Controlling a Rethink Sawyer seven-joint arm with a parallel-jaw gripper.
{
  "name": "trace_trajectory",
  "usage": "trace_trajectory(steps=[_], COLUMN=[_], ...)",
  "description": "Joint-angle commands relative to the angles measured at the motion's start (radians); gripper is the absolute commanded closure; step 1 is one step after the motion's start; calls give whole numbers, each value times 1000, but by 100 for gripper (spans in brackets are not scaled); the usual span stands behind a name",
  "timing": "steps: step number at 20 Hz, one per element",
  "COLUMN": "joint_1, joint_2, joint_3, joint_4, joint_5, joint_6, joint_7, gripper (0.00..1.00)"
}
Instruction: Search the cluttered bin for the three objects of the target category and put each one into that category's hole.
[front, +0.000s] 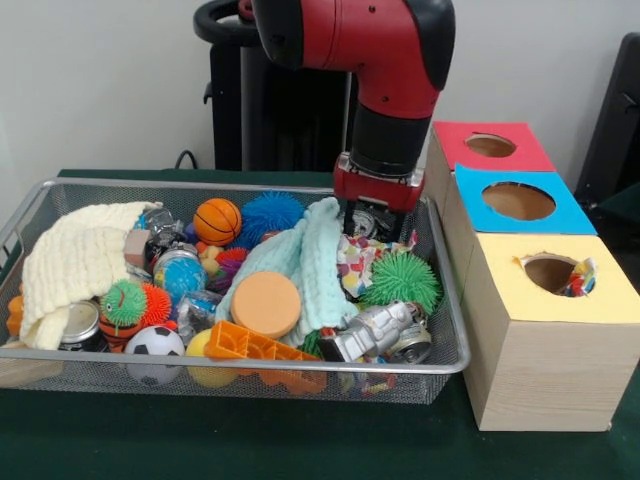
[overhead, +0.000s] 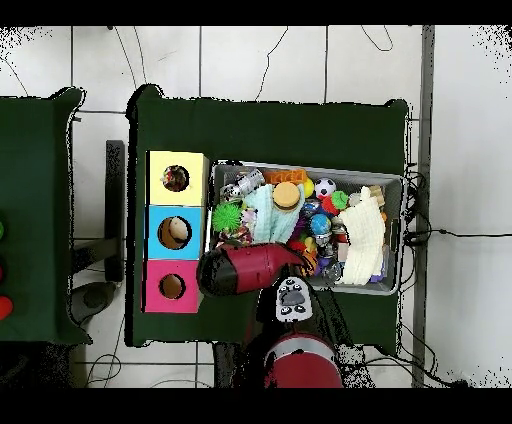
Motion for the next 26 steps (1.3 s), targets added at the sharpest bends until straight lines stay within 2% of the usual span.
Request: trace_trajectory(steps=[1,5,9,15,18,23,26], joint_1=[-51,-68,-65,-92,-101,-89,-82], joint_2=[-109,-149,-96,-23,7,58,60], joint_3=[148,175,164,150,147,93,86], joint_4=[19,33,-8,-74,-89,-114,-103], joint_5=[81,108,94,45,31,-1,-7], joint_6=[106,129,47,-21,-44,-59,-63], joint_7=[46,49,66,37,31,27,25], gripper=[0,0,0,0,0,0,0])
